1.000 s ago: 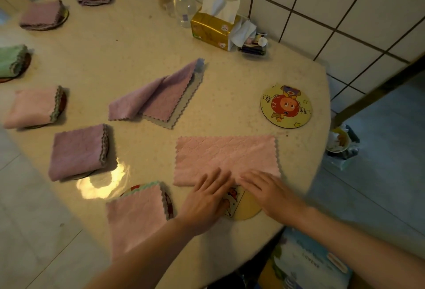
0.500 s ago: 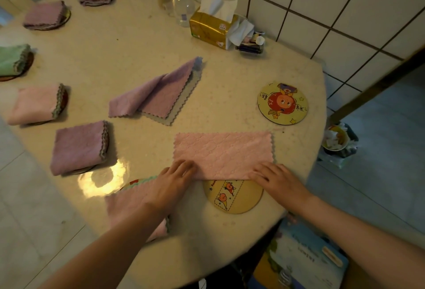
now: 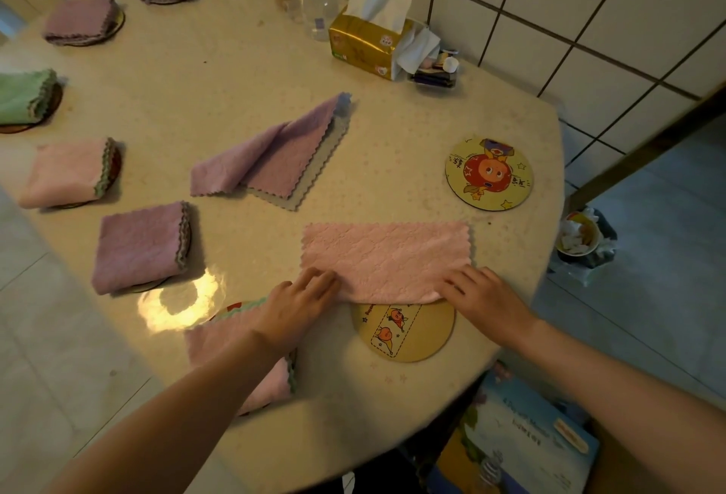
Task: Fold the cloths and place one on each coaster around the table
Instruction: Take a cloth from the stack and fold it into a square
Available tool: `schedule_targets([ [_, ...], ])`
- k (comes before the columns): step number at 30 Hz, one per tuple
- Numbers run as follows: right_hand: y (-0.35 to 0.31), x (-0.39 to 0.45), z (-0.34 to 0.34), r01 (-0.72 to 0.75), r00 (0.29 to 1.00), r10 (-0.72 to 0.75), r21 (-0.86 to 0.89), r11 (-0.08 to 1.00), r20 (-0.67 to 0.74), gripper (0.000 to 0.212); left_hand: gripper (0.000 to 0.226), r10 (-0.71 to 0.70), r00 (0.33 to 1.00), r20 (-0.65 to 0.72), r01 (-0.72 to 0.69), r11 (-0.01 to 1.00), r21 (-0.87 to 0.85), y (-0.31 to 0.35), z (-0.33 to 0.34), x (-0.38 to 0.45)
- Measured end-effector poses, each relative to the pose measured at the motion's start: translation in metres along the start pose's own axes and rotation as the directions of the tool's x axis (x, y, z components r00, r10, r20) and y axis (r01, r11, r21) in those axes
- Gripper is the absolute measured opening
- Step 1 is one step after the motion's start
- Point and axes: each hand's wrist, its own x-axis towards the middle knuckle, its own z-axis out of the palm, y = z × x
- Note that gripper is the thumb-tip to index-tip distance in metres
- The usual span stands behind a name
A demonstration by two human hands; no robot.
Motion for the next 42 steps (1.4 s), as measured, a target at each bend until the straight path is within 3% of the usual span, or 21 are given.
schedule_targets([
  [6, -0.009, -0.005, -0.013, 0.059, 0.996, -0.056, 0.033, 0.998, -0.063, 0.022, 0.044, 0.067, 0.996, -0.059, -0.073, 0.992, -0.107, -0.028, -0.027, 0.012],
  [11, -0.068, -0.004, -0.018, 0.15, 0.988, -0.137, 0.255, 0.955, -0.066, 0.029, 0.038, 0.03, 0.973, -0.229, -0.046, 0.997, -0.064, -0.066, -0.041, 0.018],
  [14, -0.098, 0.011, -0.019, 0.147, 0.989, -0.146, 0.34, 0.929, -0.027, 0.026, 0.057, -0.046, 0.991, -0.125, 0.046, 0.999, 0.001, -0.06, -0.037, 0.008],
  [17, -0.115, 0.028, -0.019, 0.117, 0.993, -0.095, 0.415, 0.902, -0.073, 0.026, 0.076, 0.018, 0.999, 0.028, -0.014, 0.99, -0.138, -0.017, -0.027, -0.006],
  [20, -0.121, 0.038, -0.026, 0.105, 0.992, -0.062, 0.468, 0.878, -0.106, 0.023, 0.073, 0.094, 0.993, 0.078, -0.071, 0.965, -0.251, 0.025, -0.014, -0.016],
  [24, -0.117, 0.042, -0.049, 0.14, 0.99, -0.107, 0.584, 0.8, -0.091, 0.02, 0.047, -0.072, 0.997, 0.041, 0.083, 0.906, -0.415, 0.047, 0.005, -0.022],
  [28, -0.075, 0.054, -0.041, 0.16, 0.987, -0.131, 0.4, 0.902, -0.099, 0.025, 0.046, -0.09, 0.996, -0.004, 0.08, 0.908, -0.411, 0.053, 0.008, -0.026],
  [31, -0.041, 0.059, -0.021, 0.22, 0.971, -0.233, 0.19, 0.957, 0.053, 0.049, 0.048, -0.057, 0.998, 0.014, 0.058, 0.906, -0.419, 0.047, 0.01, -0.032],
  [34, -0.026, 0.056, -0.012, 0.341, 0.921, -0.351, 0.083, 0.936, 0.169, 0.056, 0.055, -0.055, 0.995, 0.086, 0.088, 0.889, -0.449, 0.045, 0.008, -0.038],
  [36, -0.023, 0.055, -0.01, 0.357, 0.914, -0.363, 0.066, 0.932, 0.182, 0.057, 0.059, -0.091, 0.982, 0.164, 0.167, 0.826, -0.538, 0.042, 0.007, -0.041],
  [39, -0.02, 0.058, -0.005, 0.34, 0.923, -0.352, 0.097, 0.935, 0.156, 0.051, 0.04, -0.209, 0.968, 0.14, 0.246, 0.673, -0.698, 0.043, -0.009, -0.039],
  [42, -0.023, 0.07, -0.009, 0.086, 0.965, -0.166, 0.351, 0.933, 0.204, 0.042, 0.027, -0.428, 0.878, 0.215, 0.457, 0.614, -0.643, 0.037, -0.049, -0.038],
])
